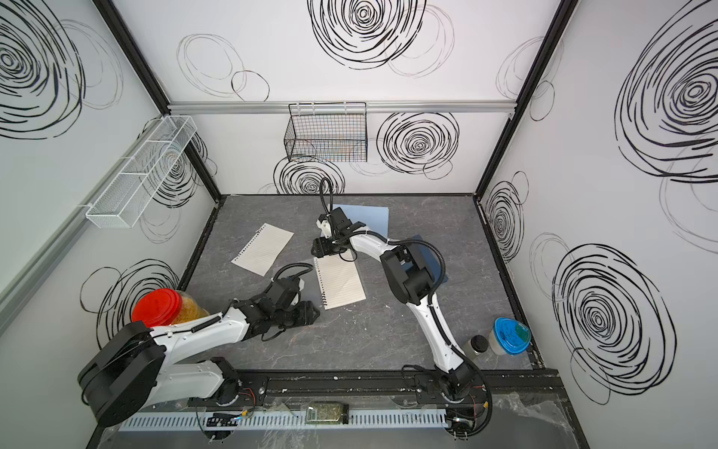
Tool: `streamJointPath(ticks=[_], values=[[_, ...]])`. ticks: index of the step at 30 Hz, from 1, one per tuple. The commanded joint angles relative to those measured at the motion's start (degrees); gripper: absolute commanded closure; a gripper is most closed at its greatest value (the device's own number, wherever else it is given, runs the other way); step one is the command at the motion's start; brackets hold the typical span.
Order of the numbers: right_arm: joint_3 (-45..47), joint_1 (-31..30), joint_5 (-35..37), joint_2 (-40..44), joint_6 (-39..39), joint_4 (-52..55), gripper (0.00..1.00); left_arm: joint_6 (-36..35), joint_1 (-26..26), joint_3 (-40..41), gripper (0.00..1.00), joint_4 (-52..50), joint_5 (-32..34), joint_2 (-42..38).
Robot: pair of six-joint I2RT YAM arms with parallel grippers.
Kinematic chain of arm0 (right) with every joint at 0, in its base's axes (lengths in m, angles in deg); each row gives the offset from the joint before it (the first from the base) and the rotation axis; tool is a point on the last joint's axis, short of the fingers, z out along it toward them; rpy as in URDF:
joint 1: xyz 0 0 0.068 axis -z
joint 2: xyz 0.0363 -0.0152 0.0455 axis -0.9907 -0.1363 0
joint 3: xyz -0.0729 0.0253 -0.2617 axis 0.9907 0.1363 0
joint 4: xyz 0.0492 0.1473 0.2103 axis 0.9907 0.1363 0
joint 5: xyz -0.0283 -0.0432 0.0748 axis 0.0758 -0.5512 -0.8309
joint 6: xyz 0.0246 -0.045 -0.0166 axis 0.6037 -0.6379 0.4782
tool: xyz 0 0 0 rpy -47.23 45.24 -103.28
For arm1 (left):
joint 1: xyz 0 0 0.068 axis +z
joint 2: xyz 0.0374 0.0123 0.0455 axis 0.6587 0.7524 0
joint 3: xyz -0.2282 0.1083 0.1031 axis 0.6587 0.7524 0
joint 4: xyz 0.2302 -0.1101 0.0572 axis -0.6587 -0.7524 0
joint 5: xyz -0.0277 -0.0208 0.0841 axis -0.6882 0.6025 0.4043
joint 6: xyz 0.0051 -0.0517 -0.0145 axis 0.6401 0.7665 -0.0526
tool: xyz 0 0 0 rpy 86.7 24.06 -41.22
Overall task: Tear off pages from different notebooks
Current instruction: Adjust the notebook at the center of the board.
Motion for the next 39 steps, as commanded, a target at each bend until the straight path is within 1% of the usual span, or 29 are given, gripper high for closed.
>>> streamJointPath(ticks=[1,8,14,18,23,27,30,34,39], values=[[6.5,0.66,0.97,3.53,2.13,0.24,0.29,0.31,1.13,0.11,0.42,2.34,-0.63,0.95],[23.93,2.87,3.68,13.29,6.59,-6.05,0.3,-1.07,4.72,-1.67,0.42,3.44,-0.54,3.23],[36.03,4.24,7.28,20.71,10.69,-7.76,0.3,-3.88,4.69,-6.77,0.43,2.26,-0.28,7.51],[43.08,4.77,9.93,25.28,14.1,-8.35,0.31,-5.44,3.49,-9.46,0.43,1.26,-1.12,9.5],[52.45,4.69,11.54,30.9,18.06,-12.08,0.31,-8.21,0.52,-12.73,0.43,-3.21,-1.63,11.07],[54.12,4.65,11.29,31.87,18.41,-12.54,0.31,-8.95,-2.96,-13.68,0.43,-5.97,-2.56,10.65],[53.87,4.6,11.24,31.79,18.33,-12.42,0.31,-8.4,-6.69,-14.02,0.43,-6.67,-3.18,10.57],[52.48,4.64,11.2,30.88,17.9,-11.76,0.31,-6.33,-11.14,-13.56,0.43,-7.48,-1.84,10.02],[50.99,4.63,11.02,29.94,17.54,-11.32,0.31,-3.78,-13.83,-11.31,0.43,-6.23,-1.18,9.19]])
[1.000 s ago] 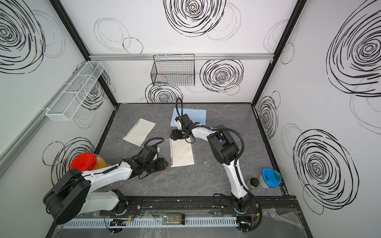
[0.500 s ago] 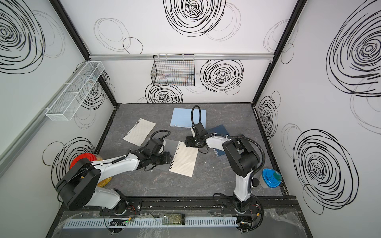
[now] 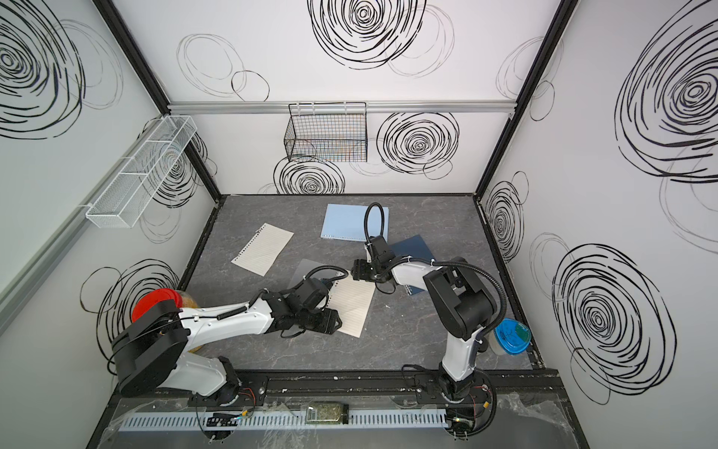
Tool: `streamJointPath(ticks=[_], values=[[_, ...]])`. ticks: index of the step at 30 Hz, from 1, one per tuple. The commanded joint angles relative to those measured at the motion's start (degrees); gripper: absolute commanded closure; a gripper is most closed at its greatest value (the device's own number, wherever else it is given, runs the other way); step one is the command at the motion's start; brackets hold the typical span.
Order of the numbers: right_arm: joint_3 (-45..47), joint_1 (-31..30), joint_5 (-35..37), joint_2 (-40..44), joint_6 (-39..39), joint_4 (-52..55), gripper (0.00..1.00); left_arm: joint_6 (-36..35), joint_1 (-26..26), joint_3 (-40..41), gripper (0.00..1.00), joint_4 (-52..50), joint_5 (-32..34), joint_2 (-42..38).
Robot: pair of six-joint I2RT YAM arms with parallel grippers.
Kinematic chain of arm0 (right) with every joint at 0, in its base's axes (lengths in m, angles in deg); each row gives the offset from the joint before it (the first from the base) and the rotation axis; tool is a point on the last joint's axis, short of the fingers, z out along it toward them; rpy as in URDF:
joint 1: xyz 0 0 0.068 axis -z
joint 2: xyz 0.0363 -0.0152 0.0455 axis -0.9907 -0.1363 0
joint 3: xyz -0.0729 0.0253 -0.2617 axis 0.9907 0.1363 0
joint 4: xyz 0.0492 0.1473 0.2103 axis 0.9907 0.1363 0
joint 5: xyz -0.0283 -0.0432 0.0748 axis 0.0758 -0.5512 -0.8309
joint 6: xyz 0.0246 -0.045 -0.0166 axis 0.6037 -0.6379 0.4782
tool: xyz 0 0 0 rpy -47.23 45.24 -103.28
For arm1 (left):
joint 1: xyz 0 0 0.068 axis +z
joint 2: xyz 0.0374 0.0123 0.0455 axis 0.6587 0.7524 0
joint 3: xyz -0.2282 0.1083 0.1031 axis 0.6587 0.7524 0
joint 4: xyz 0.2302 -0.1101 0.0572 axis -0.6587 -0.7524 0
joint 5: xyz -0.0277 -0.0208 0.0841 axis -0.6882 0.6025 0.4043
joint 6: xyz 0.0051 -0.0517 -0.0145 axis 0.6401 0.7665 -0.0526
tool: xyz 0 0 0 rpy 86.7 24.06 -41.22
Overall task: Tear off pages from different notebooks
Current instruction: Adjust the notebook at the center of the board.
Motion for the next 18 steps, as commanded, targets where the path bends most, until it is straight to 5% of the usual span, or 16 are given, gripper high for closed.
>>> streamJointPath(ticks=[1,6,18], values=[[-0.09,-0.04,0.83,-2.93,0.41,5.38,0.31,2.27,-0.75,1.66,0.43,0.41,0.85,-0.95],[0.21,0.01,0.85,-2.85,0.36,5.61,0.31,2.21,0.71,4.44,0.42,1.63,1.09,-0.41],[6.91,-1.76,0.71,2.27,3.99,3.66,0.31,-3.6,15.21,6.14,0.43,6.44,-3.47,3.63]])
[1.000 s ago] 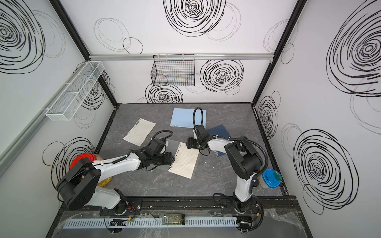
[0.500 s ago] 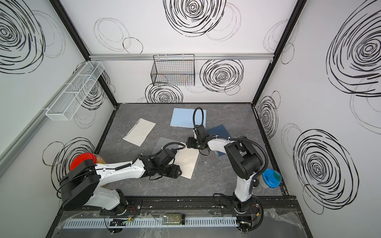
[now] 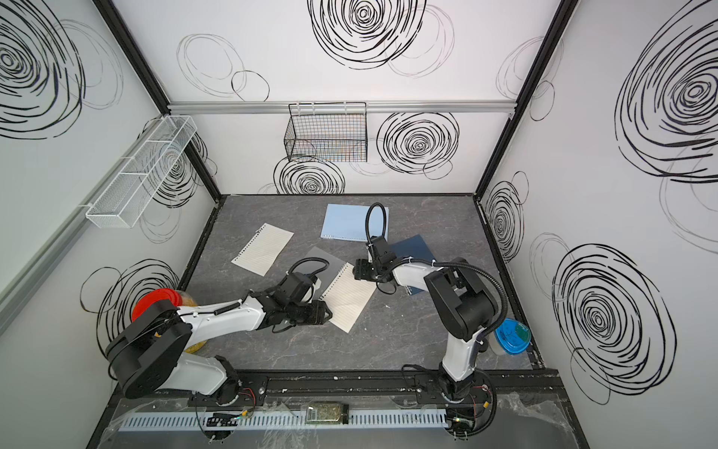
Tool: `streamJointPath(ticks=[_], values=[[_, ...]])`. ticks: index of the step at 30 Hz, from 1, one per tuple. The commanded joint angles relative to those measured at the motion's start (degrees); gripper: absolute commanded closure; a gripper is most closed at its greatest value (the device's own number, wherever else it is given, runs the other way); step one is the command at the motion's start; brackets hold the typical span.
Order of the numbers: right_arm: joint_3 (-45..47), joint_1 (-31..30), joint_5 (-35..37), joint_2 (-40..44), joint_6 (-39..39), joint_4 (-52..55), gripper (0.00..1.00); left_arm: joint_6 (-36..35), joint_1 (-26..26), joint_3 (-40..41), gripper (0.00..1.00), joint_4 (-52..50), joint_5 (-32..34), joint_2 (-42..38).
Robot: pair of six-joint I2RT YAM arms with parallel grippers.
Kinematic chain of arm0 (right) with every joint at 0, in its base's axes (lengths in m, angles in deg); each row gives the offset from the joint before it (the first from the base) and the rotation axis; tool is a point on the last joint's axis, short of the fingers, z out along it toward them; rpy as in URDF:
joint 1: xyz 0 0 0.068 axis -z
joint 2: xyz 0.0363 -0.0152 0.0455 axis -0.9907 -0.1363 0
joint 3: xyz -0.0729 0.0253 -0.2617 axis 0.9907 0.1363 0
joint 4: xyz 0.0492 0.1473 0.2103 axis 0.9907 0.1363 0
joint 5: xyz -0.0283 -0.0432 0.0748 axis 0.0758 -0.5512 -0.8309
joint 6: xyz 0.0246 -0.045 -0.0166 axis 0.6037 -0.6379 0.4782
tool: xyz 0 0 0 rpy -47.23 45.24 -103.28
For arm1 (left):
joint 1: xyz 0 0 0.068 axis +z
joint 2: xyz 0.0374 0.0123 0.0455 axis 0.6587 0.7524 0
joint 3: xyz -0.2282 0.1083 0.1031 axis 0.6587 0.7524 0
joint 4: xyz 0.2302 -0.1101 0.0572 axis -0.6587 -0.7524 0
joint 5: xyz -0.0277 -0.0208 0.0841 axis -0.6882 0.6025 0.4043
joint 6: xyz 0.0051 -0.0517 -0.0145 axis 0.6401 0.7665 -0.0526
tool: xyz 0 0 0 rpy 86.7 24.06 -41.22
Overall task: Tear off pages from different notebooks
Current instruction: Adjust the notebook at the center of the board.
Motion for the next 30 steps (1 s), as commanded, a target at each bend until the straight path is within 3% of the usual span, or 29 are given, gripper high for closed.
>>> streamJointPath(ticks=[1,9,16,24,30], values=[[5.14,-2.09,-1.36,1.29,4.08,5.01,0.31,-3.25,3.5,-0.16,0.43,-0.94,0.73,4.13],[10.05,-9.6,0.31,6.79,9.79,4.69,0.31,-7.98,9.91,-2.87,0.44,-6.81,1.67,3.57],[12.04,-10.31,0.0,10.91,12.37,5.44,0.31,-10.0,14.15,-0.93,0.43,-13.5,7.06,-3.35],[18.59,-14.98,-0.89,14.21,19.61,-0.48,0.31,-7.29,21.19,2.49,0.41,-11.12,9.51,-7.76],[22.13,-18.92,0.04,17.31,24.02,-3.07,0.32,-7.56,22.27,-0.21,0.41,-9.61,9.38,-6.0]])
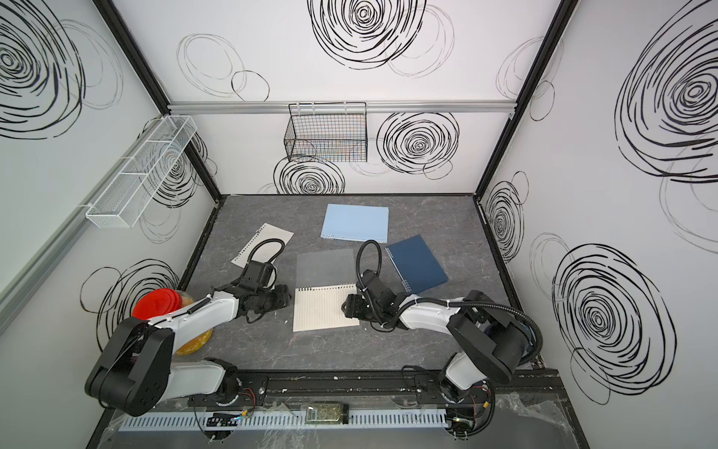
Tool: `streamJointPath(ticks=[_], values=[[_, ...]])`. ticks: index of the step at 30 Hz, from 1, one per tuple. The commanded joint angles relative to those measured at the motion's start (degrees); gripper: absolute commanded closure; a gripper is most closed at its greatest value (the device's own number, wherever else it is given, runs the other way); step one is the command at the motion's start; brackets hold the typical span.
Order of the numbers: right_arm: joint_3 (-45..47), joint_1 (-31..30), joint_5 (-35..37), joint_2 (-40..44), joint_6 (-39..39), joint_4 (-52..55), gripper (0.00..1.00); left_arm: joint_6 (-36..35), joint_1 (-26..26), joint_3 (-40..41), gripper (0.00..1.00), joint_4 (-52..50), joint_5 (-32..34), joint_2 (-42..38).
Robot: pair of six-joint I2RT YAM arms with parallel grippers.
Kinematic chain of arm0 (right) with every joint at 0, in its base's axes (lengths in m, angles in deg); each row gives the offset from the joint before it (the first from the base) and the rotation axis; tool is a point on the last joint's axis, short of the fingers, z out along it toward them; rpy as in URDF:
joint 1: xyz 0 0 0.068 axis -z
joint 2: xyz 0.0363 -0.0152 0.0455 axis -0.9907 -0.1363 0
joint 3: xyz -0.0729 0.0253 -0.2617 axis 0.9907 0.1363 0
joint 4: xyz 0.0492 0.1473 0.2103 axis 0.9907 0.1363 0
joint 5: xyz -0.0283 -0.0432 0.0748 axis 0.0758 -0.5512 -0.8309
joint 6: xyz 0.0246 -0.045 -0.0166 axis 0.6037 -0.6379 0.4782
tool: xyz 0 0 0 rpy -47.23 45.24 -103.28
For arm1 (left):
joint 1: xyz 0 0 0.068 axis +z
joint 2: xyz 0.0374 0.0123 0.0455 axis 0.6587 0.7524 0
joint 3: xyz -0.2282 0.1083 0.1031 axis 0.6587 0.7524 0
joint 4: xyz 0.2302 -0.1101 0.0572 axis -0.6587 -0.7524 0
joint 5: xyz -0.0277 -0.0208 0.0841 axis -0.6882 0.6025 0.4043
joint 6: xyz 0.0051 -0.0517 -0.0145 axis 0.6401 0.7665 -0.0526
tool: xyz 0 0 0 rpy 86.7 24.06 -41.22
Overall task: Tear off pages from different notebooks
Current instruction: Adjust the notebook at the center of the board, then close the notebook at the center of the board.
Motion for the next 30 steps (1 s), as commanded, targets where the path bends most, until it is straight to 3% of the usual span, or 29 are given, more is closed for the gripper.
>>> streamJointPath(ticks=[1,8,13,19,26,30], values=[[2.71,-0.98,0.62,1.3,3.86,3.23,0.31,-0.01,0.44,-2.55,0.41,0.91,0.45,1.58],[-0.6,6.85,1.34,5.7,-2.75,6.84,0.31,-1.9,-0.65,-6.75,0.42,0.97,-1.3,4.34],[-6.89,9.8,-0.35,2.65,-8.68,7.94,0.34,-3.07,-4.54,-10.3,0.42,-0.5,0.55,5.6],[-18.47,7.04,-2.52,-7.82,-13.0,9.14,0.51,-2.77,-9.64,-15.73,0.43,-2.76,6.55,7.33],[-28.81,2.87,-2.24,-20.03,-13.32,10.74,0.68,-1.6,-9.63,-16.88,0.43,-2.03,6.13,9.04],[-31.59,0.71,-0.59,-24.25,-13.33,13.99,0.73,-2.41,-9.47,-16.71,0.44,-2.56,5.84,9.23]])
